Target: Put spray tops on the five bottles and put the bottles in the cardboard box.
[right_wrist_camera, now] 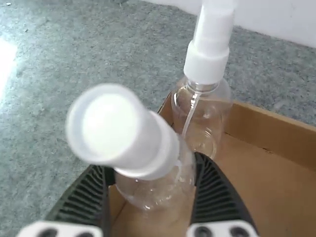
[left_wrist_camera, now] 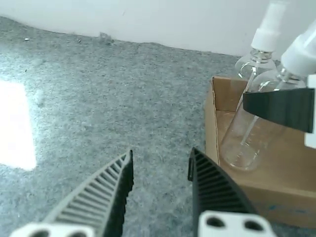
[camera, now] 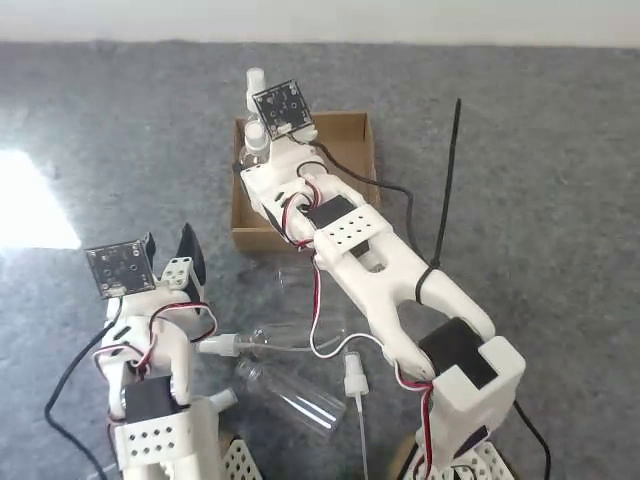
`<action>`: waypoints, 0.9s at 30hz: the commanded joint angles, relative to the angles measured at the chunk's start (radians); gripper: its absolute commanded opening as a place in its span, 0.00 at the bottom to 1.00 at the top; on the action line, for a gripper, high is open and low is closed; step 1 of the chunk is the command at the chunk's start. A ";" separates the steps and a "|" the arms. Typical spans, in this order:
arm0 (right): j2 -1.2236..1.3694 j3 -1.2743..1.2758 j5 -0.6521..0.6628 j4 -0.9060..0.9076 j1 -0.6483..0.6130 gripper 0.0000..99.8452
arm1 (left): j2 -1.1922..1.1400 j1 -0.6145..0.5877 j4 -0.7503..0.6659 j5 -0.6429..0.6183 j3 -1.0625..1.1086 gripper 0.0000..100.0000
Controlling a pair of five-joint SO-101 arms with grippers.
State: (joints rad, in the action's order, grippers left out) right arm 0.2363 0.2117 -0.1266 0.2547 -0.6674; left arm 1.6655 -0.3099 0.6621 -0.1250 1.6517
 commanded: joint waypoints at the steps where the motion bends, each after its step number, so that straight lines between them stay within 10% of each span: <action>1: -0.013 -0.072 -0.002 -0.050 0.015 0.02 | 0.005 -0.003 0.003 0.009 -0.010 0.17; 27: 0.148 -0.137 -0.002 -0.177 0.045 0.09 | 0.005 -0.003 0.005 0.009 -0.008 0.17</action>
State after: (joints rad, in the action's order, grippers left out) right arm 0.3836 0.1718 -0.1266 0.1013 -0.6368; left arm 1.6655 -0.3099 0.6621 -0.1235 1.6517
